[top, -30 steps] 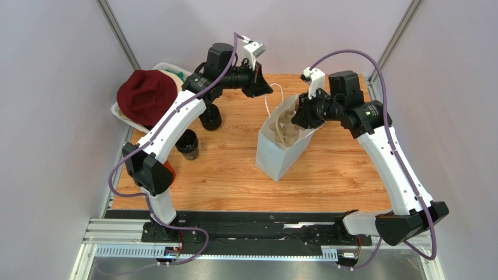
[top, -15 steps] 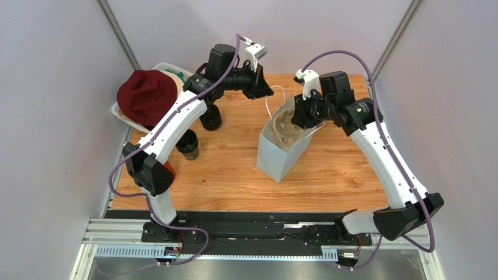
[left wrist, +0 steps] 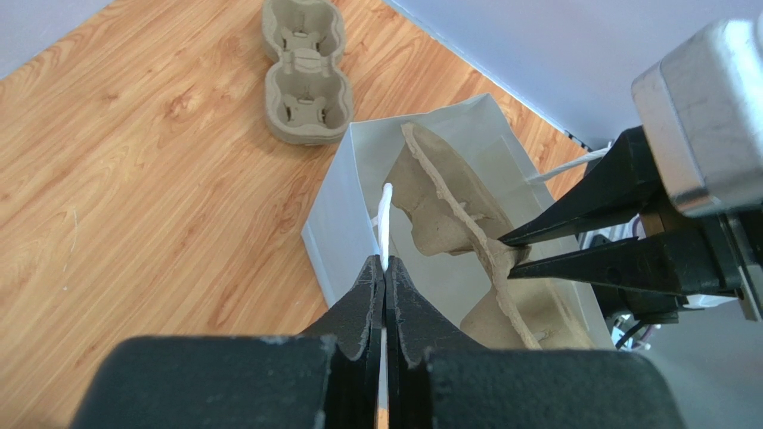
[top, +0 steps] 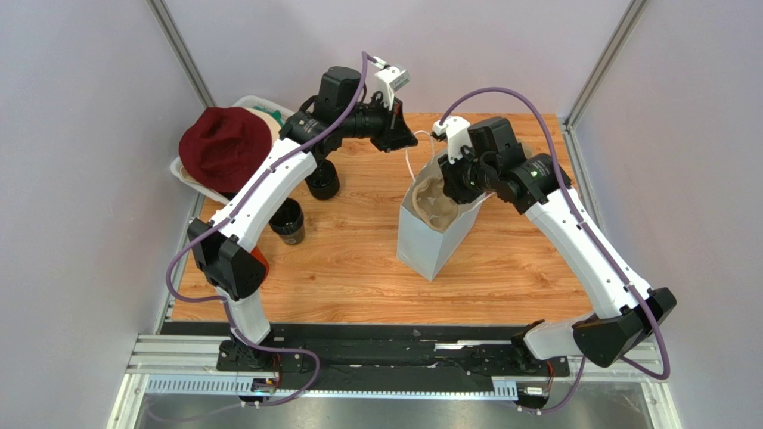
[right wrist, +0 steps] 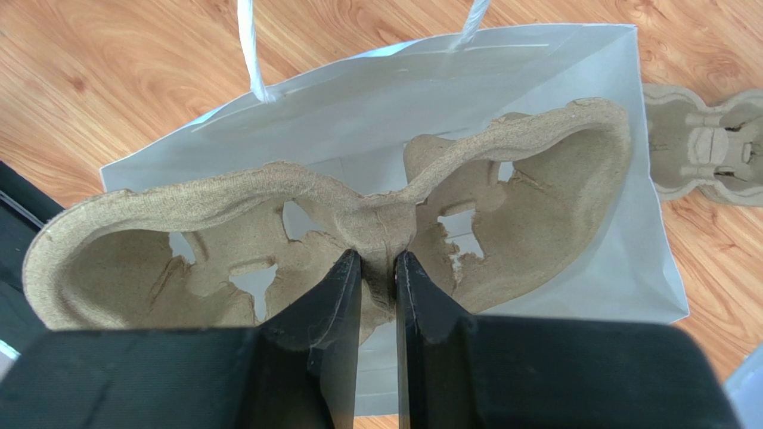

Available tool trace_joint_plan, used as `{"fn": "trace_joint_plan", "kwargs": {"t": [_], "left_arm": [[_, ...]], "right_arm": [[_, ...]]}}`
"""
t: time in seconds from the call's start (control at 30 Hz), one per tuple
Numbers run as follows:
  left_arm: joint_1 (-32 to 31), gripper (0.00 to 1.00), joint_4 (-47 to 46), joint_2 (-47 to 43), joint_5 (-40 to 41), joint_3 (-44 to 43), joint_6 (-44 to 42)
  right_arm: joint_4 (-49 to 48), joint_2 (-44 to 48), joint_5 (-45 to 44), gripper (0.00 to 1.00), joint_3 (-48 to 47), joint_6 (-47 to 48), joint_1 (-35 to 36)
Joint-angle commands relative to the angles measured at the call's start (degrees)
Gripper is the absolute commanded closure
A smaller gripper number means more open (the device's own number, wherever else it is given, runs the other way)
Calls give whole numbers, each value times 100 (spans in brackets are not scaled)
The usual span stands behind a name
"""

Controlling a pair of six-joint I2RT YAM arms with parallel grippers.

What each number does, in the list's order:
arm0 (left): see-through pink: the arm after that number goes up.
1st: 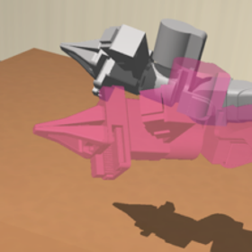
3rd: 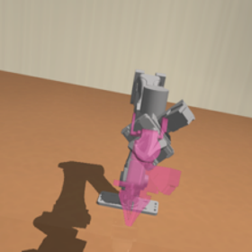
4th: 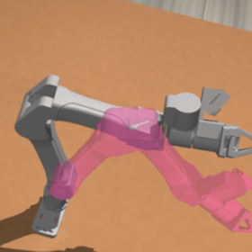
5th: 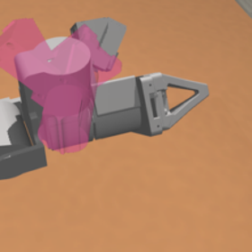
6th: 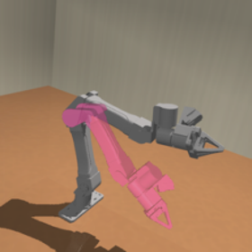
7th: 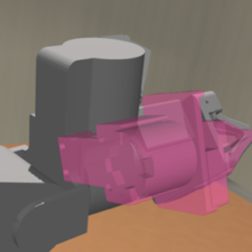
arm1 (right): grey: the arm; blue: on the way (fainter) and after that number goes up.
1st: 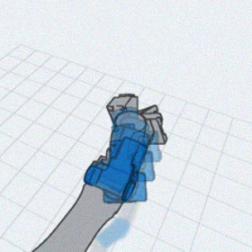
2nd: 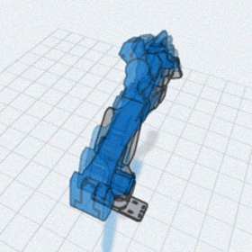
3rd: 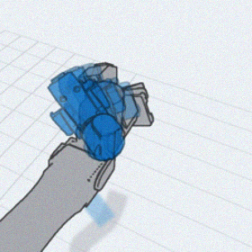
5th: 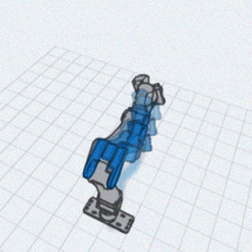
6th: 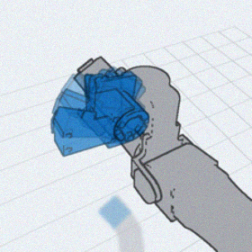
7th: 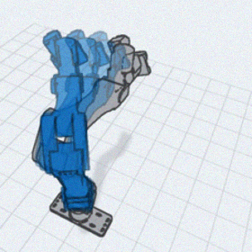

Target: Pack the takeout coffee

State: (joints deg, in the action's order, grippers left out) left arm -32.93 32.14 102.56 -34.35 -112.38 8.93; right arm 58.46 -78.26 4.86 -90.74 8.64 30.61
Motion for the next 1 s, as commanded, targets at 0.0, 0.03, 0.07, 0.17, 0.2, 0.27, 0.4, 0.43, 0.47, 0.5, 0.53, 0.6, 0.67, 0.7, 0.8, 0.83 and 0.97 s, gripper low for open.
{"fn": "trace_joint_plan", "kwargs": {"t": [0.0, 0.03, 0.07, 0.17, 0.2, 0.27, 0.4, 0.43, 0.47, 0.5, 0.53, 0.6, 0.67, 0.7, 0.8, 0.83, 0.97], "left_arm": [[-30, 100, -50, -123, 95, -285, -137], [-30, 100, -50, -123, 104, -293, -137], [-30, 100, -50, -131, 95, -302, -128], [-30, 100, -24, -131, 77, -337, -93], [-30, 100, -15, -140, 77, -346, -84], [-30, 100, -15, -140, 8, -373, -75], [-30, 100, -6, -149, -37, -364, -49], [-30, 100, -6, -166, -46, -346, -67], [-30, 100, -6, -167, -37, -338, -75], [-30, 100, -6, -175, -46, -329, -84], [-30, 100, -6, -193, -46, -303, -102], [-38, 100, 3, -202, -54, -267, -119], [-38, 100, -6, -245, -54, -215, -163], [-38, 100, 3, -272, -54, -162, -189], [-38, 100, -6, -316, -54, -100, -225], [-38, 100, -6, -325, -54, -91, -242], [-38, 100, -6, -368, -98, -30, -260]], "right_arm": [[131, -84, -433, 98, -67, 260, 138], [192, -119, -468, 98, -67, 269, 164], [219, -146, -477, 98, -67, 295, 173], [298, -251, -697, 99, -67, 313, 226], [298, -286, -793, 99, -49, 305, 243], [202, -295, -864, 99, 3, 287, 244], [26, -304, -1092, 99, 21, 269, 244], [-35, -304, -1128, 99, 21, 252, 244], [-53, -339, -1154, 99, -5, 252, 244], [-71, -348, -1215, 99, -14, 252, 244], [-106, -357, -1242, 100, -14, 252, 244], [-124, -392, -1277, 100, -49, 226, 244], [-106, -401, -1181, 100, -75, 190, 226], [-98, -392, -1068, 100, -110, 164, 217], [-80, -427, -997, 100, -154, 111, 209], [-80, -427, -996, 100, -146, 94, 208], [-80, -453, -891, 100, -181, 58, 165]]}}
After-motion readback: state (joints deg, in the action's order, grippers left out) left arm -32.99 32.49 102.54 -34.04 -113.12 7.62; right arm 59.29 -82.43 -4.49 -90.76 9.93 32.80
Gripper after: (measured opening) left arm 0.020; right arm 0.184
